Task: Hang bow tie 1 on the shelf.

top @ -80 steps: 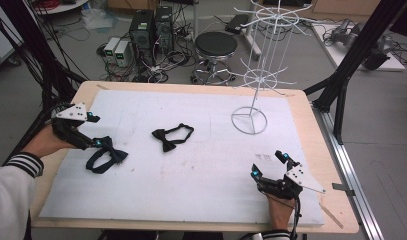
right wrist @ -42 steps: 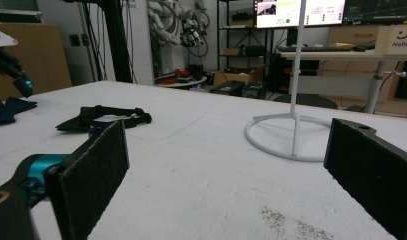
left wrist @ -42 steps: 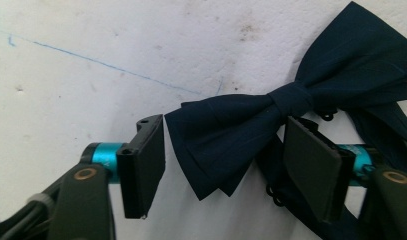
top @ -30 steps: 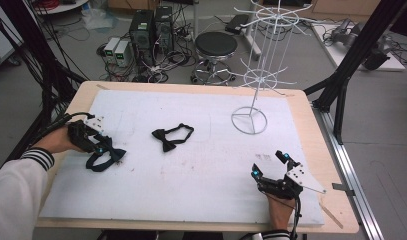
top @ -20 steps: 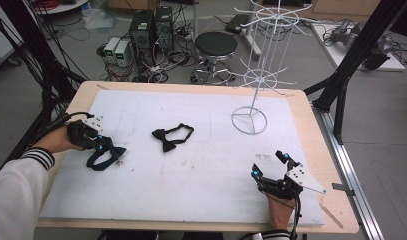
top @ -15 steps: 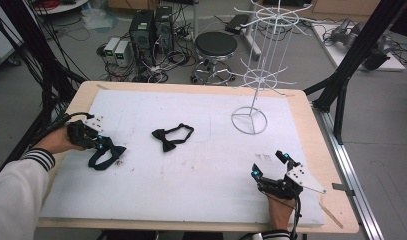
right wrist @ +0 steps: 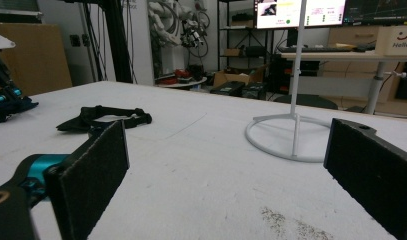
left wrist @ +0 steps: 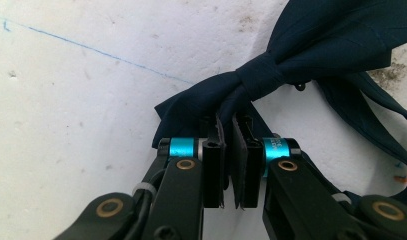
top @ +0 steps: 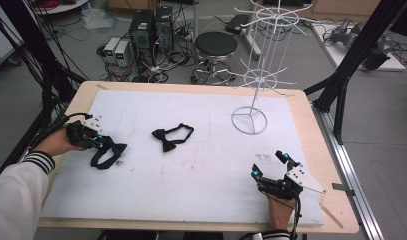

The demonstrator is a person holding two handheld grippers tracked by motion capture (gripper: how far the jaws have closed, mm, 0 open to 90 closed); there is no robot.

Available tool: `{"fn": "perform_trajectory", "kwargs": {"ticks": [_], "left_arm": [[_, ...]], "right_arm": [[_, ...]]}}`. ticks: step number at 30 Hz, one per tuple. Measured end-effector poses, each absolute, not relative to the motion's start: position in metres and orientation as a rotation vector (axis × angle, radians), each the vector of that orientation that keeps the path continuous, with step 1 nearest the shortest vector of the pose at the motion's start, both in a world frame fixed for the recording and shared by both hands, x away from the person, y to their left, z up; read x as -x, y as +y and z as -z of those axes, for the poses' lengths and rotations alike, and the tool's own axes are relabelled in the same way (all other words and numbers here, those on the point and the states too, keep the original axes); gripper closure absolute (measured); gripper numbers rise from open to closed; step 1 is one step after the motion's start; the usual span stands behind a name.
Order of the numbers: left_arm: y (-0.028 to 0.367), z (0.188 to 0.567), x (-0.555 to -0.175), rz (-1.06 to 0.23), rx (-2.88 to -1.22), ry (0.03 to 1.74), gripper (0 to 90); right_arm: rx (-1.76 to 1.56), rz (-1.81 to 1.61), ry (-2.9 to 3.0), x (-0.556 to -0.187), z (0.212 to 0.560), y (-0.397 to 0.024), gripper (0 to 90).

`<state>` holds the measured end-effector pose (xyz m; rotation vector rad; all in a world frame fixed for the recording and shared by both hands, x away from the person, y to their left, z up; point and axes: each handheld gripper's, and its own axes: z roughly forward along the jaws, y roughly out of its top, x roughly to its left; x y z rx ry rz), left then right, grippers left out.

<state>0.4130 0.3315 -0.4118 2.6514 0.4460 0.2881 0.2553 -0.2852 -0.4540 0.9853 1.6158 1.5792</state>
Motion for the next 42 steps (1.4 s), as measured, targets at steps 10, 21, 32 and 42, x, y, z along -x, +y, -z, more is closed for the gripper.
{"fn": "perform_trajectory", "kwargs": {"ticks": [10,21,32,42], "left_arm": [[0.335,0.401,-0.406,-0.309,-2.563,0.534,84.0],[0.329,0.383,-0.392,-0.353,-2.445,0.623,83.7],[0.305,0.36,-0.373,-0.358,-2.336,0.614,83.6],[0.282,0.354,-0.362,-0.337,-2.264,0.543,83.6]], "right_arm": [[-0.983,-1.584,1.614,-0.255,0.454,-0.286,3.4],[-1.02,-1.595,1.623,-0.259,0.453,-0.287,3.4],[-1.002,-1.644,1.648,-0.264,0.439,-0.287,3.4],[-0.941,-1.764,1.725,-0.268,0.415,-0.279,3.4]]}}
